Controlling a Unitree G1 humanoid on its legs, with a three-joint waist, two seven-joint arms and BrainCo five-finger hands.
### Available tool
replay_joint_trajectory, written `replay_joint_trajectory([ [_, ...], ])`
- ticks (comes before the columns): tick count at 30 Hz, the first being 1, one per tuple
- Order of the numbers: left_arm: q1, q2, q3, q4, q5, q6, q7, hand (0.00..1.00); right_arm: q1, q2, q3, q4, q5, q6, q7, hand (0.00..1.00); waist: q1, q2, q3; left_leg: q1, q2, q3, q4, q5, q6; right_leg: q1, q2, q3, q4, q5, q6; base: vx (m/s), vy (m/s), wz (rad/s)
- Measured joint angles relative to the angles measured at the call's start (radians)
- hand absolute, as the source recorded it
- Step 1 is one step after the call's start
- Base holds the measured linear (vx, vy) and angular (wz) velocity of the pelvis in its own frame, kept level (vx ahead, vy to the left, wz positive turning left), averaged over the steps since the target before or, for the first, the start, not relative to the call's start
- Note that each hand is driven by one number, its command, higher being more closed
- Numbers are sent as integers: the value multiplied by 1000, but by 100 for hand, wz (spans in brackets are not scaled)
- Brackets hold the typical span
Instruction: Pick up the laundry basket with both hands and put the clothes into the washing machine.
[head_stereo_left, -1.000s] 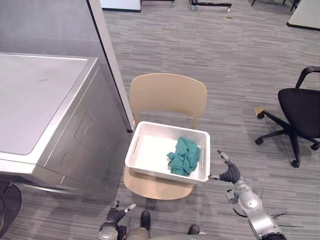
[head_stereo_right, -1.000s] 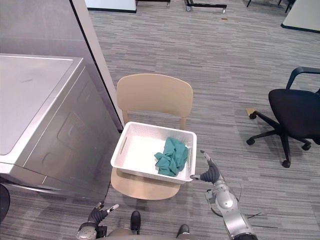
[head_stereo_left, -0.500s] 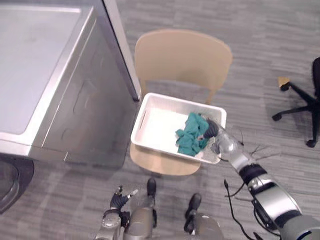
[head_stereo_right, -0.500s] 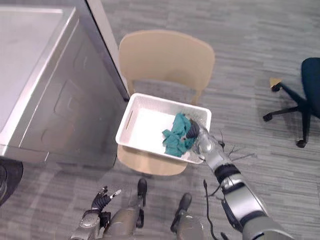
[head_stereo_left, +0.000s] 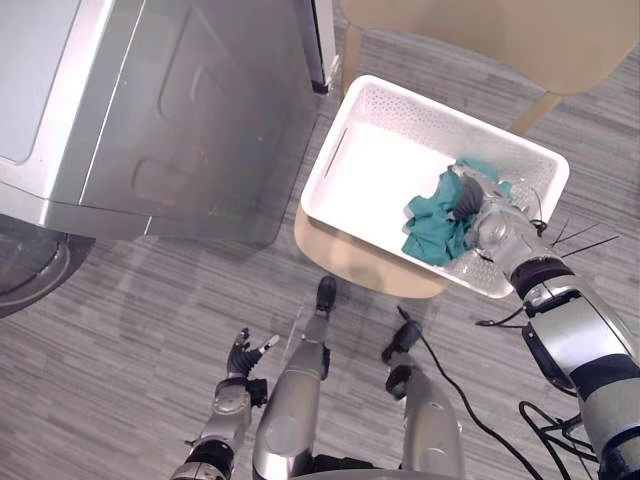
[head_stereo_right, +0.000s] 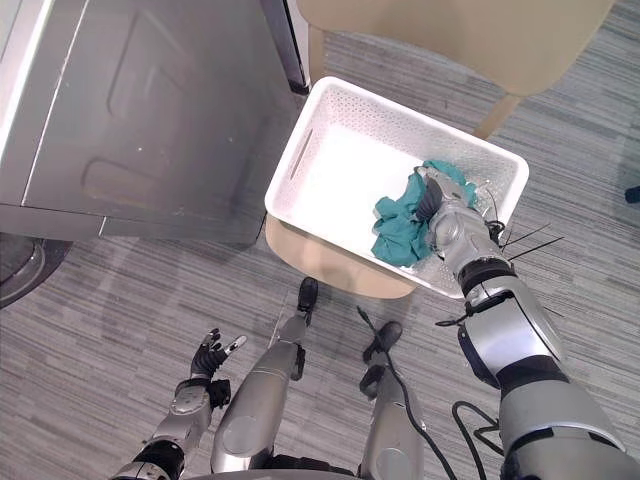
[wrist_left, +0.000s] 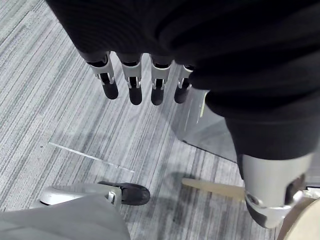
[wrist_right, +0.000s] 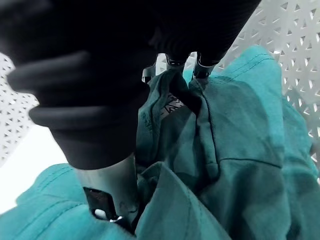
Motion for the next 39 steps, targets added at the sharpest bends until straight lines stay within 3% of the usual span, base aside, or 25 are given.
replay_joint_trajectory([
  [6, -26, -26, -23, -39, -8, -1, 12, 0, -21, 1, -7, 27, 4, 25, -17, 100, 16, 8, 5, -6, -3, -12, -7, 6, -3, -32, -16, 4, 70, -46, -2, -9, -62, 7],
  [13, -34, -36, -26, -39, -8, 1, 16, 0, -22, 14, -79, -14, 131, 26, -27, 100, 15, 8, 5, 14, 5, 5, -10, 9, -7, -38, -12, 29, 90, -55, -8, -4, -65, -7],
  [19, -33, -36, -9, -39, -8, 4, 24, 0, 19, 46, -237, -248, 309, 16, -68, 100, -15, 5, 9, 103, 11, 35, -44, 10, -9, 19, -9, 63, 82, -55, -8, -9, -37, -15],
  [22, -28, -35, 16, -37, -8, 6, 31, 0, 80, 75, -319, -391, 414, -12, -94, 100, -24, 1, 7, 142, 20, 45, -62, 11, -10, 52, 0, 71, 65, -55, -8, 15, -38, -9],
  [26, -7, -34, 34, -18, -5, 34, 32, 0, 263, 175, -393, -598, 597, -62, -92, 100, -61, -14, -12, 179, 24, 43, -64, 8, -14, 104, 9, 60, 42, -55, -7, 58, -38, 5],
  [31, 70, -54, 76, 5, 7, 61, 29, 0, 579, 330, -407, -823, 731, -93, -70, 100, -97, -41, -120, 244, 18, 40, -64, -5, -32, 208, 14, 38, -28, -45, 10, 85, -21, 9],
  [34, 126, -57, 86, 2, 10, 67, 29, 0, 712, 378, -385, -938, 747, -101, -55, 100, -107, -42, -214, 275, 19, 34, -64, -20, -51, 266, 26, 27, -80, -37, 21, 47, -7, 8],
  [39, 226, -56, 91, -153, 37, 70, 39, 0, 786, 392, -349, -1047, 745, -135, -23, 100, -116, -41, -279, 319, 28, 19, -65, -46, -51, 328, 44, 21, -121, -32, 25, 5, -2, 5],
])
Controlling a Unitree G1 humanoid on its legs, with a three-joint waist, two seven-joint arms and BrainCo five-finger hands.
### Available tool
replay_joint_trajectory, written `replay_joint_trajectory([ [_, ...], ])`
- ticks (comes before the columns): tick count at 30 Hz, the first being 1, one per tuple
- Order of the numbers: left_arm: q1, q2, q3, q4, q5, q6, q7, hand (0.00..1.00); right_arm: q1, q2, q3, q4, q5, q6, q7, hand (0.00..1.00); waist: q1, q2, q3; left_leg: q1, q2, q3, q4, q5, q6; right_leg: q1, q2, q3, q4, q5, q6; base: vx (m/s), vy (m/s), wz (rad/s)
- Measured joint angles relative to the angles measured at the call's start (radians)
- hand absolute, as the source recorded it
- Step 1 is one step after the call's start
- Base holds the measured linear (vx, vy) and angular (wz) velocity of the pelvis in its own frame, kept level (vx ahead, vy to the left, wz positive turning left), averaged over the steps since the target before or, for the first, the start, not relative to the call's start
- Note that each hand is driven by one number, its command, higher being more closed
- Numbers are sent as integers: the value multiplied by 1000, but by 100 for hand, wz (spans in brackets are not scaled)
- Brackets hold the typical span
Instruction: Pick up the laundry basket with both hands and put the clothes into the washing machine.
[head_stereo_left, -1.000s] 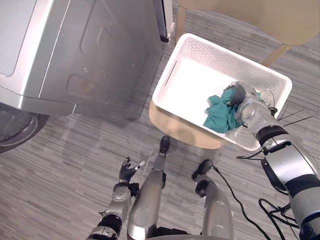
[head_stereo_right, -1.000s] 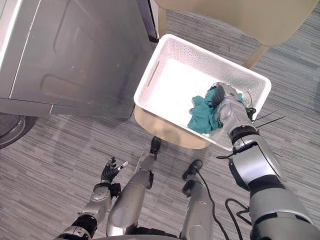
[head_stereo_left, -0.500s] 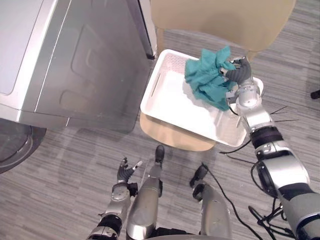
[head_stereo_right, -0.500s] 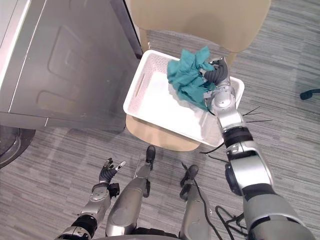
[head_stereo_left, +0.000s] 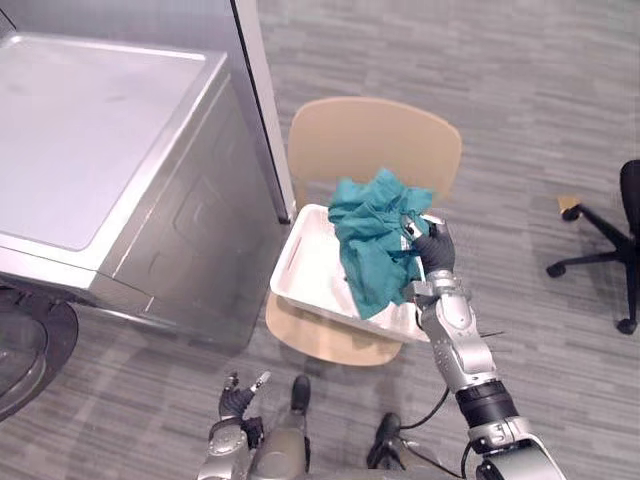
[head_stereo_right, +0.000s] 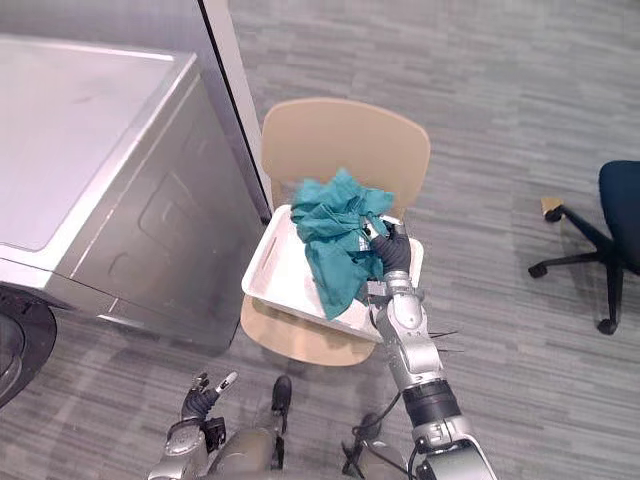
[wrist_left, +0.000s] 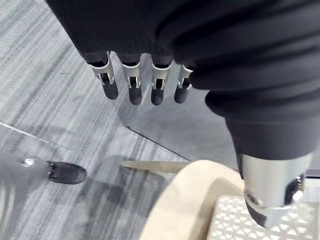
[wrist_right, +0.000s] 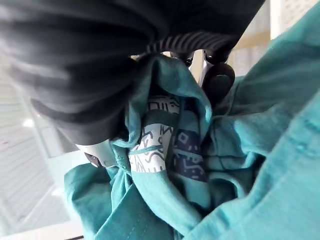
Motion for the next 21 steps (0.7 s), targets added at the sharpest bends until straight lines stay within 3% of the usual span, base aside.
replay_joint_trajectory([
  [6, 152, 2, -74, -487, 12, -31, 19, 0, 67, -30, 47, -108, -7, -1, 22, 100, 1, 3, -60, 9, -3, -1, -6, -13, 14, 22, 6, 1, -23, 0, 0, 1, 4, 3],
  [9, 153, 8, -121, -658, 8, -82, 16, 0, 68, -66, 97, -145, -6, -1, 43, 100, 3, 10, -81, 14, -8, -1, -1, -8, 19, 33, 7, -2, -29, 12, 3, 61, -6, 4],
  [13, 86, 46, -231, -722, 9, -113, 13, 0, 50, -90, 168, -147, 4, -3, 72, 100, 1, 17, -102, 40, -11, -1, 0, -4, 24, 61, 10, 1, -38, 15, 2, 76, -25, -1],
  [20, -85, 43, -420, -729, 10, -115, 13, 0, -21, -114, 289, -200, 59, -2, 130, 100, -6, 25, -117, 56, -7, 9, -2, -3, 24, 69, 21, 19, -48, 20, -5, -8, -12, -8],
  [21, -103, 42, -439, -729, 10, -115, 13, 100, -22, -114, 303, -208, 73, -3, 131, 100, -6, 28, -125, 56, -6, 14, -2, -3, 24, 69, 22, 26, -54, 25, -5, -18, 1, -17],
])
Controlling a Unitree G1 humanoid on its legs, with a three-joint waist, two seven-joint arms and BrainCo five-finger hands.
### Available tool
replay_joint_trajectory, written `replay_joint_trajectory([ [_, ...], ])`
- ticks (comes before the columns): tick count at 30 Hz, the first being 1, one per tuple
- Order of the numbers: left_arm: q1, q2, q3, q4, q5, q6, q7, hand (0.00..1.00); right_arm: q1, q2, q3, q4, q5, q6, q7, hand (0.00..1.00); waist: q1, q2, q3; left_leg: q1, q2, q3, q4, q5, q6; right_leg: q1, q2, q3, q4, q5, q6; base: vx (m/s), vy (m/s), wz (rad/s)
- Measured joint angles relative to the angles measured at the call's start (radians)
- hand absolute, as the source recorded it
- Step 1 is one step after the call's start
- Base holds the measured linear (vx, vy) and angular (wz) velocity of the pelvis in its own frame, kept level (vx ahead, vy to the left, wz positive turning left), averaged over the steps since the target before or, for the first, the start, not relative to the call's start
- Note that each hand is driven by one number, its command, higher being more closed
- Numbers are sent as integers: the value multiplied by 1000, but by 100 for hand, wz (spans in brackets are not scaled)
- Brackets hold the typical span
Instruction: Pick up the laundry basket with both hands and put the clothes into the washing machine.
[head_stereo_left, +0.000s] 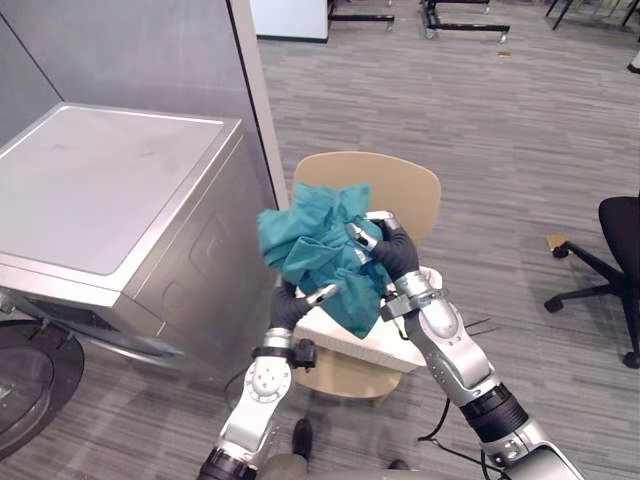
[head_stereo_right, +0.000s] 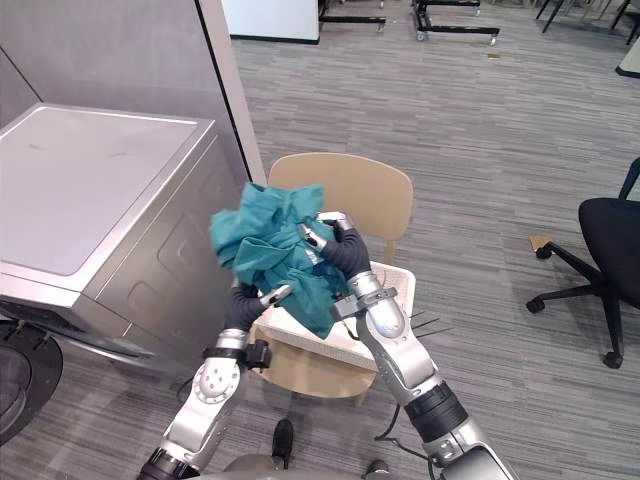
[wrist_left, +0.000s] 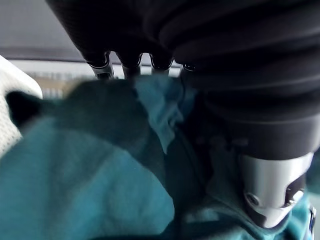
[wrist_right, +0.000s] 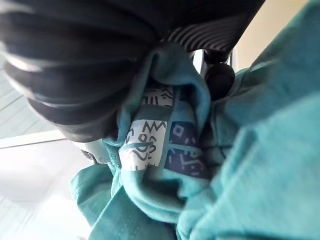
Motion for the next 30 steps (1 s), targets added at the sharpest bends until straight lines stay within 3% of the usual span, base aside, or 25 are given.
replay_joint_trajectory([
  [10, -75, 2, -43, -35, -3, 7, 52, 100, -5, 37, 50, -10, 146, -23, 18, 100, -27, 10, -24, 2, 15, 51, -6, 0, 0, -3, 23, 55, -62, 46, -18, -38, -5, -17],
  [11, -76, 2, -39, -35, -4, 7, 54, 100, -5, 36, 50, -11, 154, -25, 18, 0, -27, 10, -25, 2, 16, 54, -6, 0, 0, -3, 24, 58, -68, 49, -19, -28, -9, -10],
  [20, -75, 21, -10, -79, -5, 7, 54, 100, 44, 19, 42, -8, 145, -35, 19, 0, -30, -4, -38, 2, 17, 63, -6, 0, 0, 0, 28, 64, -88, 67, -16, -8, -4, -2],
  [25, -73, 19, 46, -79, -11, 6, 53, 100, 122, 1, 29, 7, 70, -21, 40, 0, -29, -9, -47, 2, 17, 63, -6, 0, 0, 0, 28, 64, -87, 68, -15, 0, 0, 0],
  [30, -16, 20, 112, -79, -10, 4, 54, 100, 206, -15, -118, 7, -65, -19, 24, 0, -37, -9, -49, 5, 17, 64, -6, 0, 0, -1, 28, 66, -87, 65, -20, 0, 0, 0],
])
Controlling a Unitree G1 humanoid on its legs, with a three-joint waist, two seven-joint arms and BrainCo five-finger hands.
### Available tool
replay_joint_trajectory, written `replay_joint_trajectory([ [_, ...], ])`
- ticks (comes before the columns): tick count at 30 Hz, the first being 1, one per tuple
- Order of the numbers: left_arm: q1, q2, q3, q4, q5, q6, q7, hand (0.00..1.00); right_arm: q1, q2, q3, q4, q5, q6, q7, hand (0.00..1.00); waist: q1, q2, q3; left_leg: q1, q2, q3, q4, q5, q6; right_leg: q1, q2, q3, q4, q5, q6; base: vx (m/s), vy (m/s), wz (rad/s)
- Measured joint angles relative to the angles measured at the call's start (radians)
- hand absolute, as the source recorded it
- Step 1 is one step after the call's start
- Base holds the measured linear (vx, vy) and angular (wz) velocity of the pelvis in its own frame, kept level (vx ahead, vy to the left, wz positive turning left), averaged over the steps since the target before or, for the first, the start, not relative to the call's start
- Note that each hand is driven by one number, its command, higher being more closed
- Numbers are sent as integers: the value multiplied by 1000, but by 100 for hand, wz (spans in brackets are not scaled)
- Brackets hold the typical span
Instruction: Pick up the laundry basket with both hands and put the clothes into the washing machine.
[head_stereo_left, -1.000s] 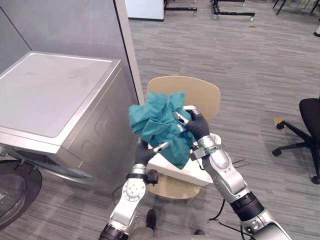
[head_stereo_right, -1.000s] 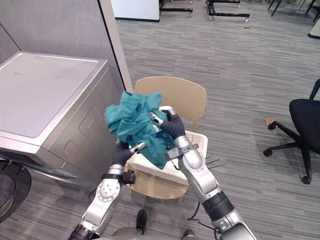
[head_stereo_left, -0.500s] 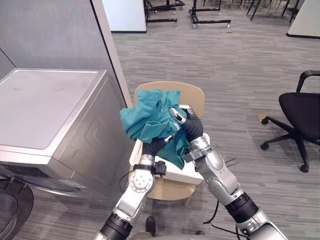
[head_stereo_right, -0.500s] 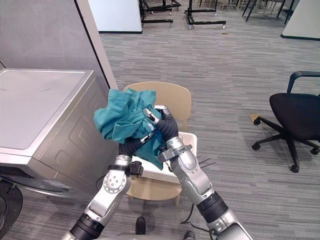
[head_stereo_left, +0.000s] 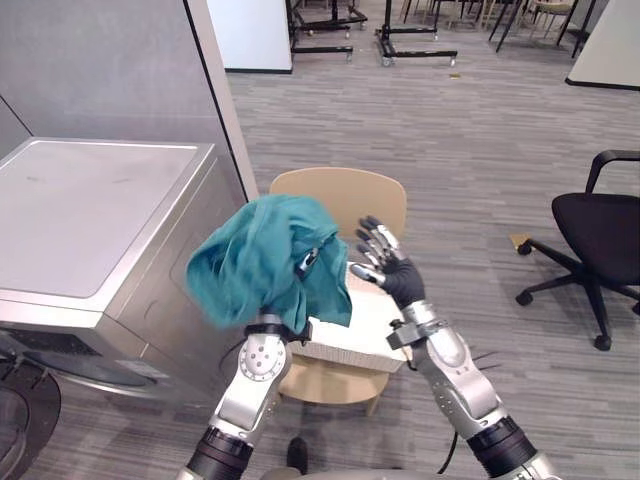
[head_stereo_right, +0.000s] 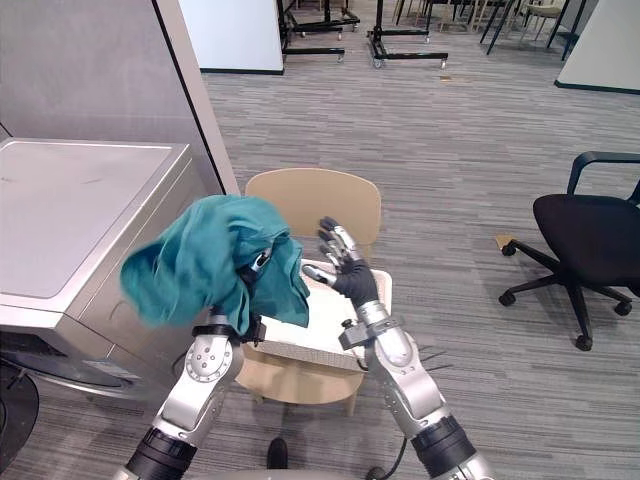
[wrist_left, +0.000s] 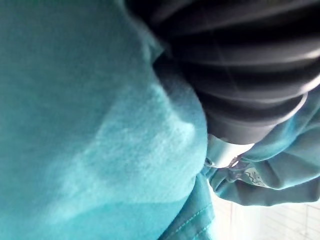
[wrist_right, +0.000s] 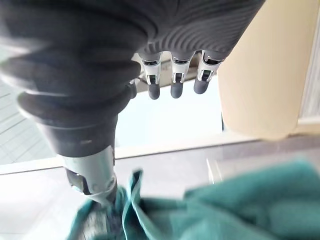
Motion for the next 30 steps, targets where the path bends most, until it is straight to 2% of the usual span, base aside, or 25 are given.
replay_joint_trajectory([
  [4, 77, -1, 54, -1, 0, -3, 0, 100, 108, -7, -142, 0, -107, -6, -55, 0, -12, 0, -1, 0, 0, 1, 0, -1, 0, -1, 0, 1, -2, -1, -1, 0, 0, 0],
  [8, 125, -1, 75, -17, 4, -5, 0, 100, 199, 16, -235, 18, -138, -9, -78, 0, -14, 0, -1, -1, 0, 1, 0, -1, -1, -1, 1, 2, -3, -1, -1, 0, 0, 0],
  [11, 178, -11, 86, -20, 9, -6, -7, 100, 249, 50, -317, 126, -165, -10, -99, 0, -14, 0, -1, -2, 0, 1, 0, -3, -2, -2, 0, 1, -4, -2, 0, 0, 0, 0],
  [15, 250, -21, 106, -18, 6, -7, -23, 100, 266, 80, -415, 400, -168, -5, -124, 0, -14, -1, -3, -10, 2, -5, 0, -11, -8, -1, 2, -3, -4, -2, 2, 0, 0, 2],
  [21, 281, -19, 115, 66, -44, -11, -71, 100, 265, 111, -453, 717, -154, 8, -138, 0, -13, -1, -2, -9, 0, -13, 0, -11, -7, 4, 2, -10, -7, -2, 3, 0, 0, 3],
  [24, 316, -20, 117, 162, -52, -8, -100, 100, 266, 137, -452, 865, -162, 34, -138, 0, -14, -10, 6, 6, -2, -21, 0, -10, -7, 20, 1, -19, -10, -11, 14, -7, -5, 7],
  [30, 363, -20, 160, 203, -52, 0, -119, 100, 264, 152, -442, 903, -175, 65, -138, 0, -12, -19, 15, 6, -5, -27, 0, -19, 0, 27, -1, -34, -6, -20, 16, -9, -5, 9],
])
